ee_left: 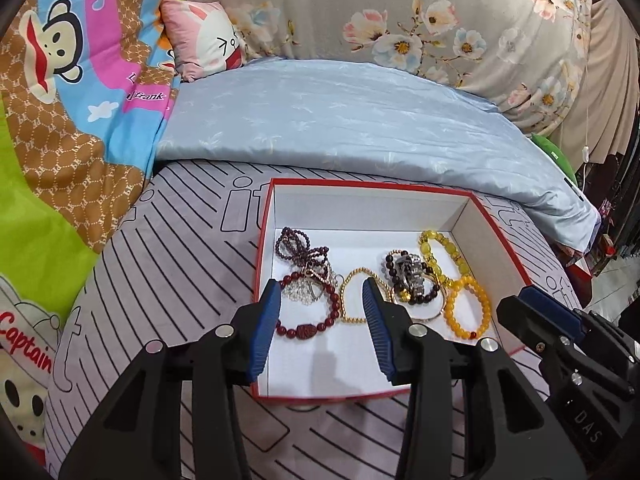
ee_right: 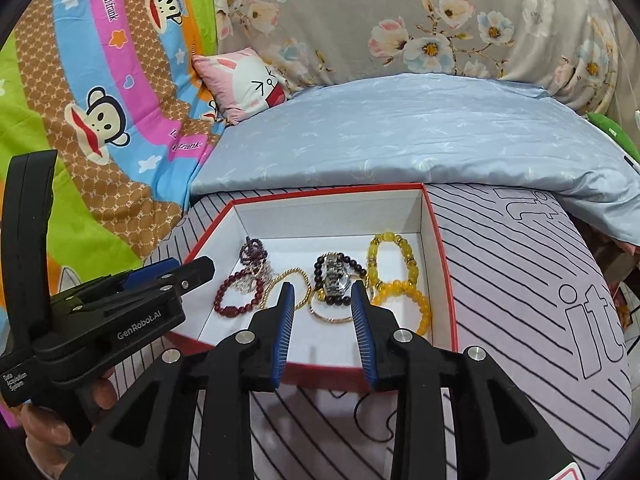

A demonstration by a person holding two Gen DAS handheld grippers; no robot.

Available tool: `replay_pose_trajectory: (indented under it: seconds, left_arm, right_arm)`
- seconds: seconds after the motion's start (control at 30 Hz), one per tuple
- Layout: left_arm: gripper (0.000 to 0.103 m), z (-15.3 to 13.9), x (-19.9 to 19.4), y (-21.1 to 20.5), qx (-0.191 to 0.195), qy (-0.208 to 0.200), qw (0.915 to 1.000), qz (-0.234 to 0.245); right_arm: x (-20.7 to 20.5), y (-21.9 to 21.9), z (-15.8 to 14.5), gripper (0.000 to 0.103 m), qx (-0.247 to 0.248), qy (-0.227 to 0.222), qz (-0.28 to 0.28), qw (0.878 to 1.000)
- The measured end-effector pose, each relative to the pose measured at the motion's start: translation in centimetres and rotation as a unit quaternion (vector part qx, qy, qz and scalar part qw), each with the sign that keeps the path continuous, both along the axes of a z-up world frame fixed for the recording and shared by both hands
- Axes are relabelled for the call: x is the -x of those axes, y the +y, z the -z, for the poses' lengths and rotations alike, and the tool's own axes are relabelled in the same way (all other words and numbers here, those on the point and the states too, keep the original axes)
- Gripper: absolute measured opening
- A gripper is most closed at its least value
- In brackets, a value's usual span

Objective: Organize jewelry

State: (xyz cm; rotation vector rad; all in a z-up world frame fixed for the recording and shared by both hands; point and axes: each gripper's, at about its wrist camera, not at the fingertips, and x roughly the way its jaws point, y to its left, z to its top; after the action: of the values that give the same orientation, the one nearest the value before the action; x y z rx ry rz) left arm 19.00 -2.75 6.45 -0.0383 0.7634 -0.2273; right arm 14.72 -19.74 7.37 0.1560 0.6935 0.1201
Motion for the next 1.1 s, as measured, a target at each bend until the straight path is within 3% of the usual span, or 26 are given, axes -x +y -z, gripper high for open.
replay_pose_trajectory:
  seconds: [0.43,0.9,1.1]
  left_arm:
    - [0.041,0.3,3.3,-0.2,-0.017,-0.001,0.9998,-0.006]
    - [0.042,0.7,4.6,-0.9,-0.031,-0.009,0.9994,-0.011]
    - [0.051,0.9,4.8,-1.2,-0.047,-0.021,0.9985,-0.017]
  right_arm:
    - [3.0,0.6,0.5,0.036,0.009,0.009,0.009,1.0]
    - [3.5,1.3,0.8,0.037,0.02,0.009,0.012,1.0]
    - [2.9,1.5,1.3,0.037,0.026,0.015,0.017,0.999]
